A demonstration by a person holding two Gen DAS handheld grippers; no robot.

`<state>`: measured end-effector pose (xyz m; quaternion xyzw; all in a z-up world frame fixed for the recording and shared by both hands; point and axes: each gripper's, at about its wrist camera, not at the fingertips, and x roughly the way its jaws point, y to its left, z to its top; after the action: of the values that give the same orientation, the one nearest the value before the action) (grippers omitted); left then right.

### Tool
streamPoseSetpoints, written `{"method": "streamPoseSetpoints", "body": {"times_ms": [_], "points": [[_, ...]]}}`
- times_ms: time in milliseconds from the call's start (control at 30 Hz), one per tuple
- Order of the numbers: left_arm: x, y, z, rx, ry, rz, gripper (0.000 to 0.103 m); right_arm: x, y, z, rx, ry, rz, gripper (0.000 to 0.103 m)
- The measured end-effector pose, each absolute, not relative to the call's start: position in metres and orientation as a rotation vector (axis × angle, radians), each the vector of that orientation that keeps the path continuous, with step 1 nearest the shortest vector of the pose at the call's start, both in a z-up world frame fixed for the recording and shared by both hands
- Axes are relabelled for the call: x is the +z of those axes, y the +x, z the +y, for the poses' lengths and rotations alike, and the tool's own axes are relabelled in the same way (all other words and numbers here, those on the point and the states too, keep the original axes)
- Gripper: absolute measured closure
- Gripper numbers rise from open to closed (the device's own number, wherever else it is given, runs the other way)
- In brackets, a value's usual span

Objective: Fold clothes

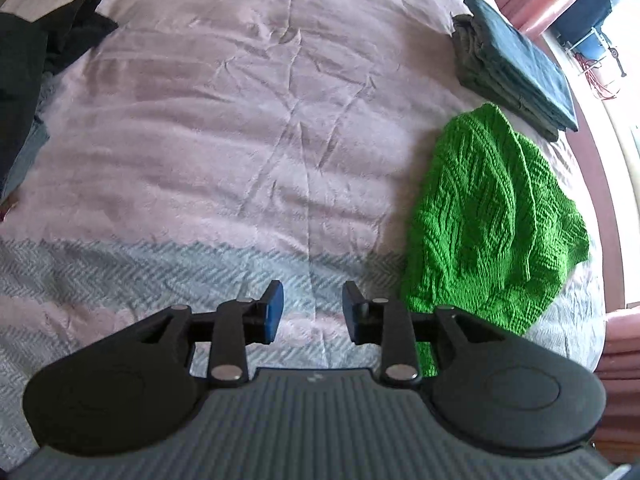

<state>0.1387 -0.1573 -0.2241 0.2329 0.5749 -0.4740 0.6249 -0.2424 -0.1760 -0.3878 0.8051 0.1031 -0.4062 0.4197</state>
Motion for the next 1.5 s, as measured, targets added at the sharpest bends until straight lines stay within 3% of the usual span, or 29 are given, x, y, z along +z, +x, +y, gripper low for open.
{"method": "streamPoseSetpoints", "body": {"times_ms": [367,533,567,600,633,700,833,933,1000,1133,1233,1267,1300,1333,1367,1400,1433,1500], "points": [[-0.228,0.107,-0.176,-1.147,0.554,1.366,0.077,-0.268,-0.365,-0.146,-1.172,1.636,0.597,0.099],[-0.245,0.045,-0.221,-1.249,0.619,1.434,0.071,-0.283,-0.389,-0.128,-1.284,1.773,0.390,0.095],[-0.249,0.031,-0.231,-1.269,0.629,1.451,0.068,-0.289,-0.392,-0.125,-1.292,1.811,0.348,0.073],[-0.251,0.018,-0.242,-1.291,0.637,1.466,0.067,-0.296,-0.395,-0.123,-1.299,1.848,0.306,0.036],[-0.254,0.004,-0.253,-1.313,0.644,1.481,0.067,-0.303,-0.398,-0.121,-1.306,1.885,0.263,0.024],[-0.257,-0.020,-0.276,-1.351,0.670,1.487,0.062,-0.314,-0.401,-0.117,-1.299,1.958,0.185,0.023],[-0.264,-0.059,-0.325,-1.381,0.701,1.498,0.058,-0.328,-0.411,-0.105,-1.275,2.075,0.071,0.023],[-0.274,-0.079,-0.361,-1.357,0.675,1.533,0.051,-0.325,-0.421,-0.098,-1.286,2.094,0.035,0.023],[-0.286,-0.091,-0.381,-1.326,0.666,1.563,0.041,-0.322,-0.428,-0.093,-1.293,2.106,0.011,0.023],[-0.323,-0.111,-0.406,-1.218,0.760,1.610,0.041,-0.338,-0.428,-0.105,-1.281,2.134,-0.010,0.023],[-0.346,-0.120,-0.405,-1.153,0.862,1.599,0.059,-0.344,-0.429,-0.105,-1.247,2.168,0.002,0.023],[-0.350,-0.119,-0.402,-1.151,0.877,1.593,0.071,-0.344,-0.429,-0.104,-1.233,2.181,0.007,0.023],[-0.351,-0.117,-0.398,-1.163,0.874,1.588,0.089,-0.347,-0.425,-0.104,-1.212,2.200,0.019,0.023],[-0.348,-0.111,-0.392,-1.178,0.855,1.590,0.096,-0.349,-0.421,-0.105,-1.186,2.210,0.024,0.023],[-0.343,-0.102,-0.384,-1.193,0.822,1.596,0.097,-0.351,-0.417,-0.106,-1.160,2.219,0.027,0.027],[-0.338,-0.094,-0.377,-1.209,0.789,1.602,0.097,-0.349,-0.414,-0.106,-1.140,2.212,0.024,0.062],[-0.333,-0.085,-0.370,-1.224,0.756,1.608,0.097,-0.347,-0.411,-0.107,-1.113,2.210,0.015,0.084],[-0.320,-0.065,-0.353,-1.255,0.686,1.613,0.098,-0.337,-0.409,-0.112,-1.118,2.179,0.026,0.096]]}}
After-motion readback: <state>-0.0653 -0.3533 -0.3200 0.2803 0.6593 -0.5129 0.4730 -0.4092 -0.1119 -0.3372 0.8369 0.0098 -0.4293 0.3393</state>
